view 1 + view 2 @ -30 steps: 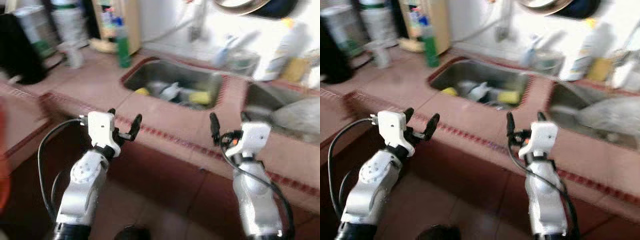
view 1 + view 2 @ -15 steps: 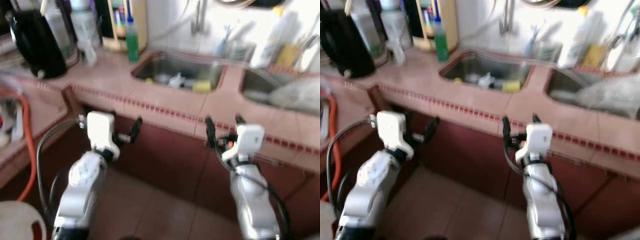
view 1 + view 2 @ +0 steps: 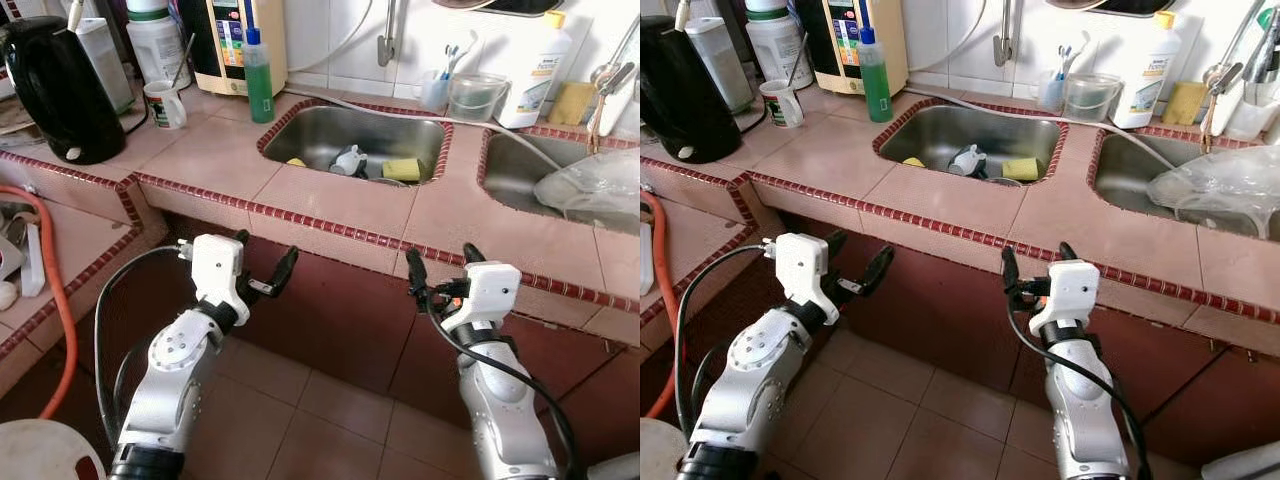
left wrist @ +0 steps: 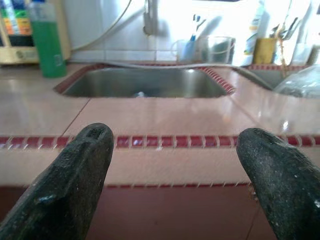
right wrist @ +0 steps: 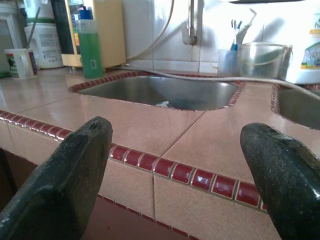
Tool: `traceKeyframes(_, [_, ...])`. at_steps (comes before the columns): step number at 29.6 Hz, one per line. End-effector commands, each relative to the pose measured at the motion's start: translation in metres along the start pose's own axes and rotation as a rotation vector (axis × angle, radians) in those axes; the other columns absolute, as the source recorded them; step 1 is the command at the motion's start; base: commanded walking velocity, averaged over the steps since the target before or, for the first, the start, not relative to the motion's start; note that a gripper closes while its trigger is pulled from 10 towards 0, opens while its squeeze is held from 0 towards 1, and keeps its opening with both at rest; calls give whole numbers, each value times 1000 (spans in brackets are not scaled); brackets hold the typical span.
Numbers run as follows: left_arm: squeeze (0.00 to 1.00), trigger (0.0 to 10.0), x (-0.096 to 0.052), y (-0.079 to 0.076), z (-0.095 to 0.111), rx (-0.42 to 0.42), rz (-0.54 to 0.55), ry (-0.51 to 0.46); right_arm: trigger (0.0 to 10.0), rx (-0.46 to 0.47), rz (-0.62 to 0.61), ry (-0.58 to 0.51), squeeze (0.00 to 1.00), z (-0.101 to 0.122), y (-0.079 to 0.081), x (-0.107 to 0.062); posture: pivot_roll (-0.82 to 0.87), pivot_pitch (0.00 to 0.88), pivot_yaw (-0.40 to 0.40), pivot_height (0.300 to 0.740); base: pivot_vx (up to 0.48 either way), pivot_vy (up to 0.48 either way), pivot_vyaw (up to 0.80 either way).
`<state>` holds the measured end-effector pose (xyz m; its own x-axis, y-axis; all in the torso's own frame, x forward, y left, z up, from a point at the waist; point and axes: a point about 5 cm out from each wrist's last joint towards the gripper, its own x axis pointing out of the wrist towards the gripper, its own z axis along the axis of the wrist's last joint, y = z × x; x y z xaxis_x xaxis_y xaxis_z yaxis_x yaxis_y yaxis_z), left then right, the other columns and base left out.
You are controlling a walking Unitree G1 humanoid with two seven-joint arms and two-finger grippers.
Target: Kitchen organization
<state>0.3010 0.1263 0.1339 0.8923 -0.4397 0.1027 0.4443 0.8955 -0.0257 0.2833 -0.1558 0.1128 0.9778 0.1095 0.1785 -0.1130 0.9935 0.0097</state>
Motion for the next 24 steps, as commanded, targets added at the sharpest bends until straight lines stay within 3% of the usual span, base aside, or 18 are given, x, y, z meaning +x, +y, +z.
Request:
traceKeyframes(1, [0, 10000, 4, -2, 1, 34, -23, -1, 10000, 7, -1, -15, 0, 2, 0, 3, -106, 36, 38, 711, 0, 0, 0])
traceKeyframes(5, [0, 10000, 7, 2, 4, 27, 2, -27, 10000, -4, 4, -17, 0, 1, 2, 4, -108, 26, 32, 711, 0, 0, 0])
traceKeyframes(13, [0, 10000, 11, 19, 20, 10, 153, -105, 10000, 2, -32, -25, 0, 2, 0, 10, -108, 0, 40, 711, 0, 0, 0])
traceKeyframes(24, [0, 10000, 8, 21, 16, 48, 176, -77, 10000, 18, -32, -46, 0, 3, 5, 15, -106, 0, 43, 711, 0, 0, 0])
